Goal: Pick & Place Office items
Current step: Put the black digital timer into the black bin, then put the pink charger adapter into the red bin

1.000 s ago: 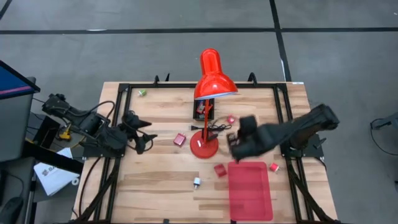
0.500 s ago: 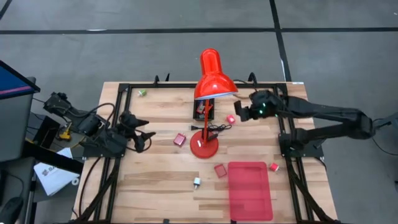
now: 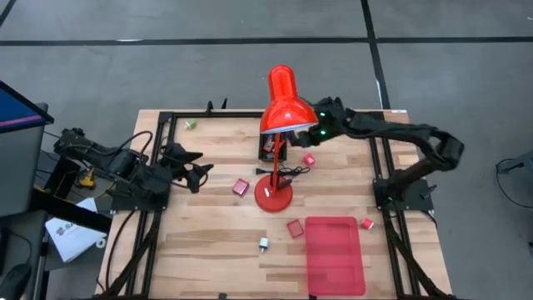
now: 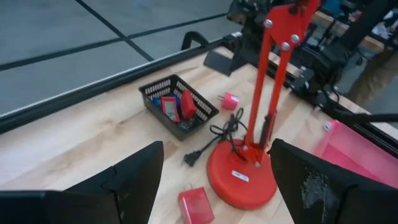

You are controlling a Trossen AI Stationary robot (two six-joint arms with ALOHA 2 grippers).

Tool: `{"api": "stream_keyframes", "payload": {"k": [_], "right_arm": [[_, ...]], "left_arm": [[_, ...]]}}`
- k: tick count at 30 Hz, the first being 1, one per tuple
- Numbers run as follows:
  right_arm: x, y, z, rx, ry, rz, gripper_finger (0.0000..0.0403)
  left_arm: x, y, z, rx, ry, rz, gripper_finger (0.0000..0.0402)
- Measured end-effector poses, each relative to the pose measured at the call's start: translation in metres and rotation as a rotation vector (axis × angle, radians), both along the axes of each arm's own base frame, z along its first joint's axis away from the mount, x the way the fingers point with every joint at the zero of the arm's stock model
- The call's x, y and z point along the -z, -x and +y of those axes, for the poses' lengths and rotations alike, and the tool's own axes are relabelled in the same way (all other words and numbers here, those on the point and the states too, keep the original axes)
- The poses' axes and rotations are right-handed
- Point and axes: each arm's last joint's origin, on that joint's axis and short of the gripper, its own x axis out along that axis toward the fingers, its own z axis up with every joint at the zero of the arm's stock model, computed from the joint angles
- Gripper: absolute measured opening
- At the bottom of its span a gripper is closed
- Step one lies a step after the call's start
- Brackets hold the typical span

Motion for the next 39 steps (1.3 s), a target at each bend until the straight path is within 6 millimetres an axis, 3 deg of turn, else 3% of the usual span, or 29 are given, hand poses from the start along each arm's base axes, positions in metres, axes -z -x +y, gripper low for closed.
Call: {"api": "stream_keyframes", "payload": {"k": [5,10,15,27,39], "right_arm": [[0.005,-0.036,-0.010,-0.106,-0.007,0.022,0.0051],[0.024,-0.054,-0.012,-0.154,-0.030,0.089,0.0051],[0.036,-0.060,-0.015,-0.150,-0.054,0.110,0.0060],[0.030,-0.067,-0.015,-0.093,-0.024,0.059,0.0072],[0.028,-0.072,-0.010,-0.039,0.006,0.065,0.0143]], "left_arm": [[0.000,-0.001,0.005,-0.043,-0.009,-0.002,0.0285],[0.000,-0.001,0.006,-0.049,-0.013,0.005,0.0285],[0.001,0.000,0.007,-0.049,-0.020,0.021,0.0285],[0.002,0.000,0.007,-0.042,-0.071,0.054,0.0285],[0.002,0.001,0.007,-0.044,-0.074,0.054,0.0285]]}}
